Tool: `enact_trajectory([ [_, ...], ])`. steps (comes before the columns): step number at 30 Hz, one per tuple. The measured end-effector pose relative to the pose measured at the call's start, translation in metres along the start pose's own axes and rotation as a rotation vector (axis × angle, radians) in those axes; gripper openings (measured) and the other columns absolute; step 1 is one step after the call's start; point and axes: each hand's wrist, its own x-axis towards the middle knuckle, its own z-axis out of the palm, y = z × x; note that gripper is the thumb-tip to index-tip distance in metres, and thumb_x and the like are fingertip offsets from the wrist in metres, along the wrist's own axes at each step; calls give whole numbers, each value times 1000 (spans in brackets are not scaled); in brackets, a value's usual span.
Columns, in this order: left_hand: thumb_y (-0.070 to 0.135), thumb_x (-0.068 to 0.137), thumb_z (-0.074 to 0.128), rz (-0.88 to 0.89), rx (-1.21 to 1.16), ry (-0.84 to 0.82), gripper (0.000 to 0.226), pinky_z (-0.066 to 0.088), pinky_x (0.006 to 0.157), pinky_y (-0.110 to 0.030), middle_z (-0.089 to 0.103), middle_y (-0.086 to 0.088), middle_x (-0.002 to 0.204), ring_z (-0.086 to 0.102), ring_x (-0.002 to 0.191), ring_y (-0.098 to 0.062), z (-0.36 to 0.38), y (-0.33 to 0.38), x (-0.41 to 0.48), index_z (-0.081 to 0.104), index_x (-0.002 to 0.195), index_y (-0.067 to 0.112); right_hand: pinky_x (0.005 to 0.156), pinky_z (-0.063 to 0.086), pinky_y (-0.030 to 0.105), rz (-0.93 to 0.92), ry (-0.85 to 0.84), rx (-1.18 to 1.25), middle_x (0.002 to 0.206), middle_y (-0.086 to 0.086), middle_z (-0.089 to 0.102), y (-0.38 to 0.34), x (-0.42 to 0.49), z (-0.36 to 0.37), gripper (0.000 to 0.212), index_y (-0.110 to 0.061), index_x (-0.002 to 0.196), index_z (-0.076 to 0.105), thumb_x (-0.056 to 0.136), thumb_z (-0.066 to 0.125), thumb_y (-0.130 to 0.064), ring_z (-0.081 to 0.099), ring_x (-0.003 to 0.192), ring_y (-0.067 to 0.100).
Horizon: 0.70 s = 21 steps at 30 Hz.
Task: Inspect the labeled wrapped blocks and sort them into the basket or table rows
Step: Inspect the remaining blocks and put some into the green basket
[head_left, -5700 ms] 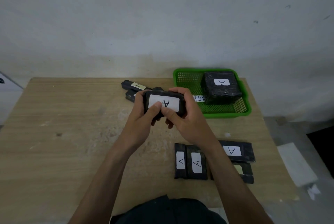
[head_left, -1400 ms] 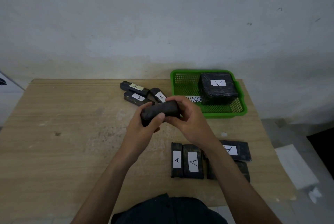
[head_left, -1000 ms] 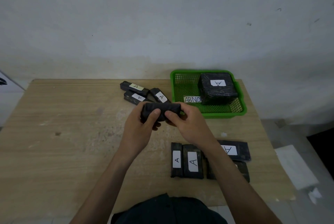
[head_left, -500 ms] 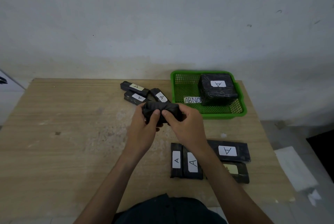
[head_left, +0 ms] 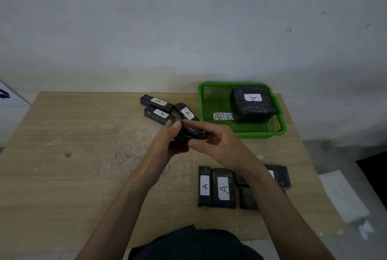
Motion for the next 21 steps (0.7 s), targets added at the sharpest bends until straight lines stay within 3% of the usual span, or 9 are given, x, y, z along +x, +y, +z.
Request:
enact_trajectory([
  [3,49,80,44,-63,-54,20,39,49,81,-49,71,-8,90,63,96,-36,-1,3,2,74,81,25,88,55,47,-22,-21,-67,114,-9,65,2,-1,2,57,-37,128,57,76,78,-27,65,98,20],
  [6,50,87,42,-130,34,-53,38,40,58,-31,66,1,72,55,71,-20,-1,11,-1,71,75,28,75,57,42,-132,12,-170,124,-13,57,2,-1,4,66,-31,133,51,74,81,-24,64,83,27],
  [8,46,93,40,-165,131,-44,37,39,57,-29,64,-5,80,53,72,-21,1,13,-1,70,83,28,62,53,30,-241,27,-248,124,-14,56,-1,-2,3,67,-28,131,53,71,83,-24,59,66,20],
  [10,49,91,40,-149,224,3,32,45,65,-29,65,-10,100,60,85,-24,2,11,1,66,95,29,54,45,16,-329,63,-307,117,-12,59,-4,-4,3,63,-24,124,55,69,85,-23,55,60,9],
  [13,54,82,54,234,439,122,38,49,81,-22,61,4,112,59,103,-8,-3,9,-1,58,116,38,55,38,6,-362,180,-374,107,-6,62,-3,-5,0,58,-17,115,60,65,87,-24,57,67,0],
  [16,42,78,62,627,663,77,44,44,89,-15,58,5,114,56,108,-5,-9,13,-4,59,119,28,58,37,4,-388,266,-419,100,-4,63,0,-6,-4,53,-11,110,62,65,88,-21,56,72,-5],
  [21,33,73,75,835,802,-1,48,44,92,-15,60,2,113,55,108,0,-8,13,-2,61,115,16,56,44,16,-473,278,-474,98,-2,63,1,-5,-9,49,-7,109,64,67,86,-19,54,69,4],
])
